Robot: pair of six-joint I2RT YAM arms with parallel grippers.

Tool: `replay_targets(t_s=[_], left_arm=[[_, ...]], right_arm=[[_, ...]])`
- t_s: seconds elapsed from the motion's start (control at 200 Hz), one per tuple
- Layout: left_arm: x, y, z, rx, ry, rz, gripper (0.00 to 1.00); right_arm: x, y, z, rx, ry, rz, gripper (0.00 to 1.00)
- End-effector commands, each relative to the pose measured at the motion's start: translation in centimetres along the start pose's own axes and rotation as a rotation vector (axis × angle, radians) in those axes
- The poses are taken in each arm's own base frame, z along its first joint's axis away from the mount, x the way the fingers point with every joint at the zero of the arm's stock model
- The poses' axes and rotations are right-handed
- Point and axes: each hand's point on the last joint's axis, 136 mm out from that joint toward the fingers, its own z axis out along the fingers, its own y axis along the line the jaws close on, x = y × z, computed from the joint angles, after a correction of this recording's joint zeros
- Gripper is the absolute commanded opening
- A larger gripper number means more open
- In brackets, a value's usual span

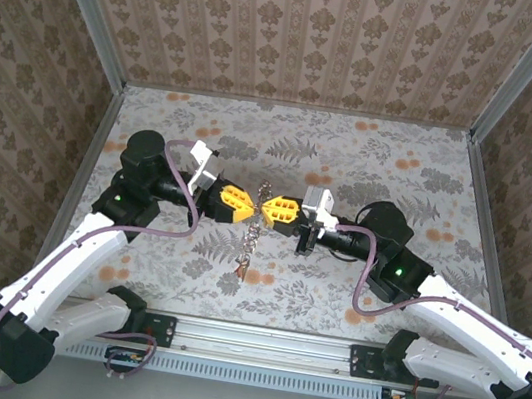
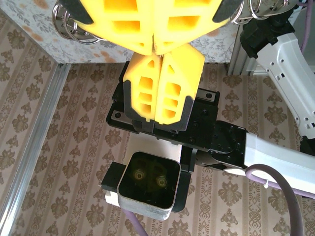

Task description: Put the keys on the keyring

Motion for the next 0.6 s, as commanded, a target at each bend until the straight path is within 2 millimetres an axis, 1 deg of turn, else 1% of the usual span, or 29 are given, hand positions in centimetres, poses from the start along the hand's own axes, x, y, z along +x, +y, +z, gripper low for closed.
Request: replay_targets(t_s=[0.0, 0.595], left_arm=[[-1.64, -1.35, -0.08, 0.031, -0.017, 0.063, 0.00], [-1.56, -1.19, -0.08, 0.022, -0.017, 0.064, 0.00]], right_arm=[[-0.84, 0.23, -0.08, -0.007, -0.035, 0.000, 0.00], [-1.30, 0.65, 0.06, -0.026, -0.042, 0.025, 0.00]])
